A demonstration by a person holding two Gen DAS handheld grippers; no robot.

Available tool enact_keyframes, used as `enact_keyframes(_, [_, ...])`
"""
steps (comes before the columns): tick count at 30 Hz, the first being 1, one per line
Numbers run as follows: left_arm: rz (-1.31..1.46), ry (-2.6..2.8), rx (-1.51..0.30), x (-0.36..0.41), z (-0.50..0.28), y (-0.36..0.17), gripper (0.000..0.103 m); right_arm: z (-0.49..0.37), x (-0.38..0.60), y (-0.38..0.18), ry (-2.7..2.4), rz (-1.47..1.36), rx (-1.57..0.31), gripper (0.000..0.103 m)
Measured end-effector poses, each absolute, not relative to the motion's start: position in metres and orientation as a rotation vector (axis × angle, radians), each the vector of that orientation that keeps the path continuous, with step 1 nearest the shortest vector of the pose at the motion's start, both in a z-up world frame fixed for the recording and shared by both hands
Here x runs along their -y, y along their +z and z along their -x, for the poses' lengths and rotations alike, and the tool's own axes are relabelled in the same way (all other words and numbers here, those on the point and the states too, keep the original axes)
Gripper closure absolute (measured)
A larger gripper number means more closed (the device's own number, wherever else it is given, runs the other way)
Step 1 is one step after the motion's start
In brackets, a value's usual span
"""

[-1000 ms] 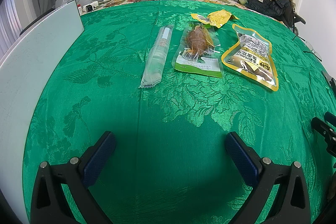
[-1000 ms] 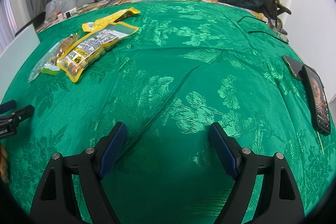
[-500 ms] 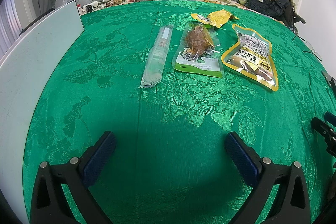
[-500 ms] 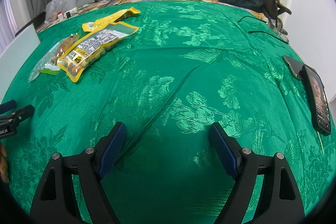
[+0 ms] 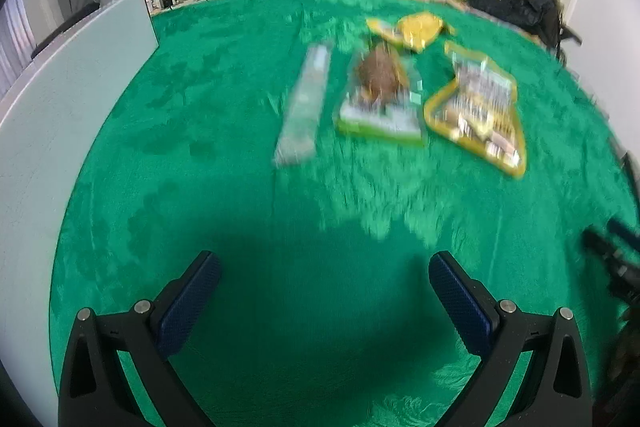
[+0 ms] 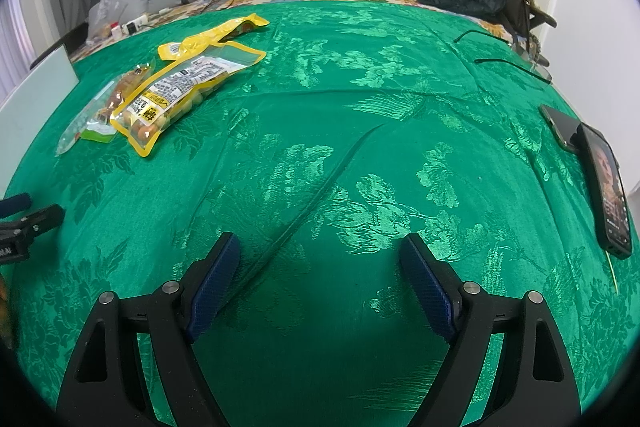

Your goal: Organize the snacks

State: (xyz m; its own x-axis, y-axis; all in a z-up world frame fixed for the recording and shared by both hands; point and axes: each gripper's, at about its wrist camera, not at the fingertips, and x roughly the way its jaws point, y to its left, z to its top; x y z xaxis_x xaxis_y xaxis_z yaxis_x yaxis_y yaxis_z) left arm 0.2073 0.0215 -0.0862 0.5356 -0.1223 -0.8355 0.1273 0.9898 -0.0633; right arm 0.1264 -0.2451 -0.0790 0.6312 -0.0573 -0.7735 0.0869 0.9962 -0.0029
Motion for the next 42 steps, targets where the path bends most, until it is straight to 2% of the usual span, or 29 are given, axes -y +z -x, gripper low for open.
enact_keyframes(5, [0.067,-0.096,-0.945,-0.047,-0.249,-0.058,0.000,-0.126,0.245,-0.079,-0.082,-0.035,-0.885,0.017])
enact_keyframes(10, [0.066,-0.070,-0.983,-0.048,-0.293,-0.064,0.001,-0.127,0.242,-0.080,-0.076,-0.033,-0.886,0.015])
enact_keyframes(12, [0.036,-0.043,-1.000,-0.044,-0.307,-0.072,0.003,-0.127,0.243,-0.080,-0.076,-0.034,-0.886,0.015])
enact_keyframes(14, [0.049,-0.025,-1.024,-0.044,-0.319,-0.080,0.013,-0.127,0.243,-0.080,-0.076,-0.034,-0.886,0.015])
enact_keyframes(18, [0.045,-0.027,-1.057,-0.043,-0.328,-0.092,0.022,-0.127,0.243,-0.080,-0.076,-0.034,-0.886,0.015])
enact_keyframes(21, [-0.024,-0.066,-1.023,-0.033,-0.324,-0.091,0.045,-0.127,0.243,-0.080,-0.076,-0.034,-0.886,0.015])
enact_keyframes(23, [-0.050,-0.095,-1.015,-0.028,-0.318,-0.089,0.076,-0.127,0.243,-0.080,-0.076,-0.034,-0.886,0.015])
enact_keyframes(26, [-0.038,-0.111,-1.039,-0.030,-0.307,-0.086,0.084,-0.127,0.242,-0.080,-0.076,-0.034,-0.886,0.015])
enact_keyframes(36, [0.012,-0.124,-1.068,-0.062,-0.206,-0.085,0.083,-0.127,0.243,-0.080,-0.076,-0.034,-0.886,0.015])
enact_keyframes(37, [0.007,-0.127,-1.063,-0.062,-0.202,-0.085,0.078,-0.127,0.243,-0.080,-0.076,-0.034,-0.886,0.015])
enact_keyframes(39, [-0.006,-0.146,-1.049,-0.061,-0.199,-0.085,0.059,-0.127,0.243,-0.080,-0.076,-0.034,-0.886,0.015])
enact_keyframes(40, [-0.012,-0.140,-1.047,-0.060,-0.201,-0.085,0.042,-0.127,0.243,-0.080,-0.076,-0.034,-0.886,0.015])
enact_keyframes(41, [-0.017,-0.124,-1.042,-0.060,-0.203,-0.087,0.032,-0.127,0.243,-0.080,-0.076,-0.034,-0.886,0.015])
enact_keyframes(42, [-0.016,-0.113,-1.034,-0.061,-0.205,-0.088,0.030,-0.126,0.243,-0.080,-0.076,-0.034,-0.886,0.015])
